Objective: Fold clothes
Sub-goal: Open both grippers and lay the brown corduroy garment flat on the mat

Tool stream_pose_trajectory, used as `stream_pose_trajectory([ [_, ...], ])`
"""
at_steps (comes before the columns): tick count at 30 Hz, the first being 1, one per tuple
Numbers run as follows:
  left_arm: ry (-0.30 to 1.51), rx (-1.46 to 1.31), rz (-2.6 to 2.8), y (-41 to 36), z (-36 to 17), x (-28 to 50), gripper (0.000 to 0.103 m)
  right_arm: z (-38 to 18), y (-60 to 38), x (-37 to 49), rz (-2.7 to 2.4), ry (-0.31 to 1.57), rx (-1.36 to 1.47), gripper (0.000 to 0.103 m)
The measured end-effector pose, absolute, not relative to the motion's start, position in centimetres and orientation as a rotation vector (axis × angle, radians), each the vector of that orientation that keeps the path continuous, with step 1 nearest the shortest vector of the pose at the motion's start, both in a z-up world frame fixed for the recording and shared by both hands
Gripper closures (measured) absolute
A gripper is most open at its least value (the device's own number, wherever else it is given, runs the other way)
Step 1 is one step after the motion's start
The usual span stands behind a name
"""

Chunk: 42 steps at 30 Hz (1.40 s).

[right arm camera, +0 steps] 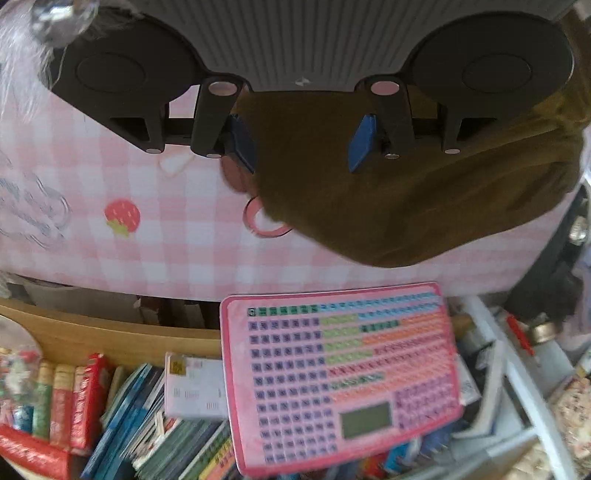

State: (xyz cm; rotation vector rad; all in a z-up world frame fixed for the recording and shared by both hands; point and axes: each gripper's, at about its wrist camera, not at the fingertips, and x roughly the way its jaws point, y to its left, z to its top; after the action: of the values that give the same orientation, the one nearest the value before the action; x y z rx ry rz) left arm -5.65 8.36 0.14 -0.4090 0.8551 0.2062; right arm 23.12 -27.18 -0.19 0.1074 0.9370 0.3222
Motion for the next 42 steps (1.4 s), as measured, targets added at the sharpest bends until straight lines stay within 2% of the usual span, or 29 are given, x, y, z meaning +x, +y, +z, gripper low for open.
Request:
stream_pose_trajectory([
  [5,0.875,-0.44,0.351,7.8,0.5,-7.4,0.025,-3.3,-28.1,27.2,0.359,0.992,0.194,0.051],
  [7,0.875,-0.443,0.381,7.4,0.8,-7.5,0.025,-4.4,-28.5,28.5,0.378,1.017,0.247,0.055],
  [8,0.868,-0.442,0.391,7.2,1.0,-7.6,0.025,-4.5,-28.4,28.7,0.399,1.011,0.26,0.081],
  [9,0.862,-0.445,0.4,7.0,1.2,-7.6,0.025,-4.2,-28.0,28.7,0.43,1.02,0.261,0.092],
  [11,0.85,-0.458,0.416,6.6,1.3,-7.7,0.025,-2.1,-25.6,27.4,0.474,0.923,0.166,0.093],
  [12,0.849,-0.464,0.426,6.5,1.4,-7.7,0.025,-0.5,-23.8,26.0,0.531,0.841,0.096,0.093],
  [16,0.854,-0.483,0.449,6.2,1.4,-7.3,0.025,1.5,-15.0,18.7,0.916,0.742,-0.184,0.093],
  [19,0.846,-0.465,0.449,5.6,1.8,-7.2,0.025,0.0,-11.5,15.3,1.05,0.775,-0.325,0.093],
  [25,0.849,-0.471,0.491,5.5,1.9,-8.2,0.025,-0.4,-13.9,18.4,0.923,0.799,-0.211,0.093],
  [29,0.824,-0.485,0.522,6.0,2.3,-9.0,0.025,1.5,-22.5,23.3,0.448,0.726,0.064,0.092],
  [32,0.832,-0.496,0.522,6.1,1.9,-8.9,0.025,1.2,-26.1,24.1,0.255,0.694,0.104,0.091],
  [35,0.84,-0.492,0.498,5.8,1.7,-8.5,0.025,-0.3,-27.2,24.5,0.322,0.797,0.158,0.09],
  [37,0.843,-0.478,0.472,5.4,1.8,-8.2,0.025,-1.2,-27.4,24.4,0.344,0.83,0.188,0.078],
  [38,0.844,-0.469,0.464,5.2,1.9,-8.1,0.025,-1.6,-27.4,24.4,0.333,0.841,0.193,0.068],
  [39,0.844,-0.459,0.456,5.0,2.0,-8.0,0.025,-1.7,-27.5,24.5,0.321,0.841,0.205,0.064],
  [42,0.841,-0.451,0.461,4.9,2.1,-8.2,0.025,-2.1,-28.2,24.7,0.287,0.834,0.221,0.064],
])
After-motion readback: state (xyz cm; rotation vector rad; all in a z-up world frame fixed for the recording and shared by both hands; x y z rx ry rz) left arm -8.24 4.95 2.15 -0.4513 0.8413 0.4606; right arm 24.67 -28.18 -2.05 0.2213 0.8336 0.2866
